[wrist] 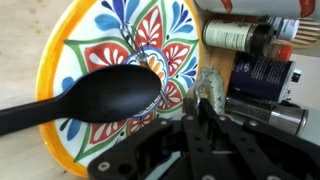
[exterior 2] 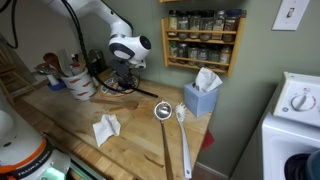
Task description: Pick up the small plate on the right and put it on the orange plate on the left
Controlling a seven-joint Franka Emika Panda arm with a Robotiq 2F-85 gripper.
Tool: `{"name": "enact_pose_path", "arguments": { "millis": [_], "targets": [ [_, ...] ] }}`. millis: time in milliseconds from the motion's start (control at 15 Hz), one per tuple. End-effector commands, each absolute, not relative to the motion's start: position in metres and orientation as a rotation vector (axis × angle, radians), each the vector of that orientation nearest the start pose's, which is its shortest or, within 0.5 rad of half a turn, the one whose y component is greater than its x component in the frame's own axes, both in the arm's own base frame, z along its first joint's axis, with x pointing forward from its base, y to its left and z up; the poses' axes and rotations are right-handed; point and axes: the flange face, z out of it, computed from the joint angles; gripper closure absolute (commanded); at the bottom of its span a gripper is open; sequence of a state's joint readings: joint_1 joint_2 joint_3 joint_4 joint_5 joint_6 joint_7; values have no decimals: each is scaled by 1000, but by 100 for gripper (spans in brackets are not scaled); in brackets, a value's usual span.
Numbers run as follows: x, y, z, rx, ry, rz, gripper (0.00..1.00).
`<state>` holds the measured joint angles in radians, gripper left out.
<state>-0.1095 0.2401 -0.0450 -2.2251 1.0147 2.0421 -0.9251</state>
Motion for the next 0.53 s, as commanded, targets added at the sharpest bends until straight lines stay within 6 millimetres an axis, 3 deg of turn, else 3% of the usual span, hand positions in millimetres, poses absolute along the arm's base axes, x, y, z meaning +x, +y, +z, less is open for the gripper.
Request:
{"name": "enact_pose_path", "arguments": {
  "millis": [0, 467],
  "targets": [
    [545, -21, 245, -2294, -49, -59, 97],
    [572, -29, 217, -2300, 28, 5, 97]
  ]
}}
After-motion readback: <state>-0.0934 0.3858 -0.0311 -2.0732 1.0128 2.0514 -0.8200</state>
